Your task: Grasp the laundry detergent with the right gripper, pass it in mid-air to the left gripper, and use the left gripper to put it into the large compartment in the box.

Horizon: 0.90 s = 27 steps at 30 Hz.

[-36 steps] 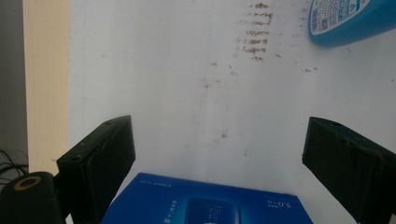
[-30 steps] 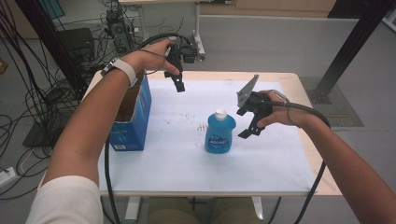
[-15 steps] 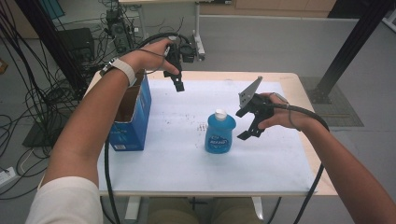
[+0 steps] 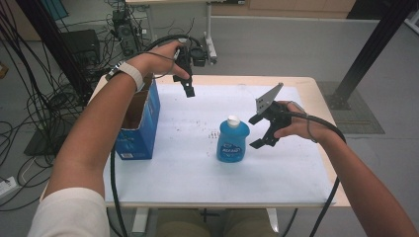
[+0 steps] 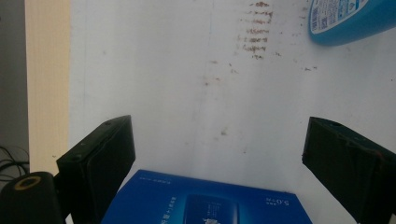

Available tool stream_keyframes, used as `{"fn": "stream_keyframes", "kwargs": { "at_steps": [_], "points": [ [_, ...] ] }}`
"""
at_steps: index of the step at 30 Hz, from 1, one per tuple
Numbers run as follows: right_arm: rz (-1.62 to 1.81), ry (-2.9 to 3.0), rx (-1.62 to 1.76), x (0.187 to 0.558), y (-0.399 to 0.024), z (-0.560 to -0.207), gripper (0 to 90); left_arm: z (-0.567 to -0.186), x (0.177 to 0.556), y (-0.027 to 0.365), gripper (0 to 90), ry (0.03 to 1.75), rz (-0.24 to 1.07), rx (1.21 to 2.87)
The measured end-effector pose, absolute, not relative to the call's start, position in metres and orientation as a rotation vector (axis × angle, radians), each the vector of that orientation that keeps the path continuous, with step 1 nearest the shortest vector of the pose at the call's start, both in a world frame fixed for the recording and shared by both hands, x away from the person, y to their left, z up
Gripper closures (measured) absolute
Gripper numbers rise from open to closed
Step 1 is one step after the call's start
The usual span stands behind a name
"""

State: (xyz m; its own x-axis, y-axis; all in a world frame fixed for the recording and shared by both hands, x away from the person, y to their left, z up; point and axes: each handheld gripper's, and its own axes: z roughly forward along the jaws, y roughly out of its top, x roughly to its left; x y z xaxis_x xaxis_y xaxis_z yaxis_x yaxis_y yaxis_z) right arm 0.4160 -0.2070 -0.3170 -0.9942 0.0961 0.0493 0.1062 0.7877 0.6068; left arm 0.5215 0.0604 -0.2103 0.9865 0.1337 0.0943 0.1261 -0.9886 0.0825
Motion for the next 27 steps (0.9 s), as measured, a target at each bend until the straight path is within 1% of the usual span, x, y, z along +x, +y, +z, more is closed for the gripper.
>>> {"fn": "stream_keyframes", "kwargs": {
  "at_steps": [27],
  "points": [
    [-1.183, -2.885, -0.200, 0.417, -0.211, -0.331, 6.7, -0.211, 0.521, 0.061, 9.8, 0.204, 0.152, 3.058]
  ]
}}
